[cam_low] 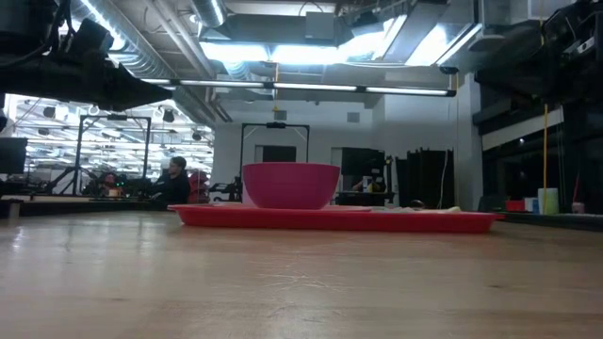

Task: Set up tray
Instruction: Return to Home Position

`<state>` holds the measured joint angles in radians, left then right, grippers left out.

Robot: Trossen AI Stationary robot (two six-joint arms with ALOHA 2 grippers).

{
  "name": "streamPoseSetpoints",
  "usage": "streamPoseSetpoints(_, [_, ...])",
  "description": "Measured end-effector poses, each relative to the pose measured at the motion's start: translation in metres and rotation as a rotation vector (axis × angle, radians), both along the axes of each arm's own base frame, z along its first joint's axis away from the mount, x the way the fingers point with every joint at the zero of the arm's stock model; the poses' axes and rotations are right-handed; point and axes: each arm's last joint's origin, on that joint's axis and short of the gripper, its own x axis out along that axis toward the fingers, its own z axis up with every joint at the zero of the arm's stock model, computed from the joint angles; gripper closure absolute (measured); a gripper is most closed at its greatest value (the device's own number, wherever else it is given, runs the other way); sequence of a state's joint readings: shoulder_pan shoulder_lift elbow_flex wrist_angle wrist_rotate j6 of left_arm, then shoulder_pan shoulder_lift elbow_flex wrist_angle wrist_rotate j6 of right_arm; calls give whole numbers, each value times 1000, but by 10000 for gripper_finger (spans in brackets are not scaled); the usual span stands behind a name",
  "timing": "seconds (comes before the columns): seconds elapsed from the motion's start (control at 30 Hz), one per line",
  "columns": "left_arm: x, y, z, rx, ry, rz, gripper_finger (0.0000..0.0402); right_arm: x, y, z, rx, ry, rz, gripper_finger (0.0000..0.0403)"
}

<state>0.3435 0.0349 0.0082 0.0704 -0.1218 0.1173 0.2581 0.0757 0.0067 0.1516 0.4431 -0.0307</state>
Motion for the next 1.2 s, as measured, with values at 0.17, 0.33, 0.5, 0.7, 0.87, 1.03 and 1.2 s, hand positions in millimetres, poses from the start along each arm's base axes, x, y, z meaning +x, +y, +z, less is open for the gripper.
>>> streamPoseSetpoints(0.17, [0, 0, 0, 0, 0, 0, 397, 0, 0, 0, 0, 0, 0, 370])
streamPoseSetpoints(0.33, [0, 0, 0, 0, 0, 0, 398, 0, 0, 0, 0, 0, 0, 370])
streamPoseSetpoints(0.5, [0, 0, 0, 0, 0, 0, 398, 0, 0, 0, 0, 0, 0, 370])
streamPoseSetpoints(0.7, [0, 0, 0, 0, 0, 0, 398, 0, 0, 0, 1, 0, 0, 370])
streamPoseSetpoints(0.87, [0, 0, 0, 0, 0, 0, 396, 0, 0, 0, 1, -1, 0, 370])
streamPoseSetpoints(1.03, [0, 0, 0, 0, 0, -1, 398, 0, 0, 0, 1, -1, 0, 370])
streamPoseSetpoints(1.2, [0, 0, 0, 0, 0, 0, 399, 0, 0, 0, 1, -1, 0, 370])
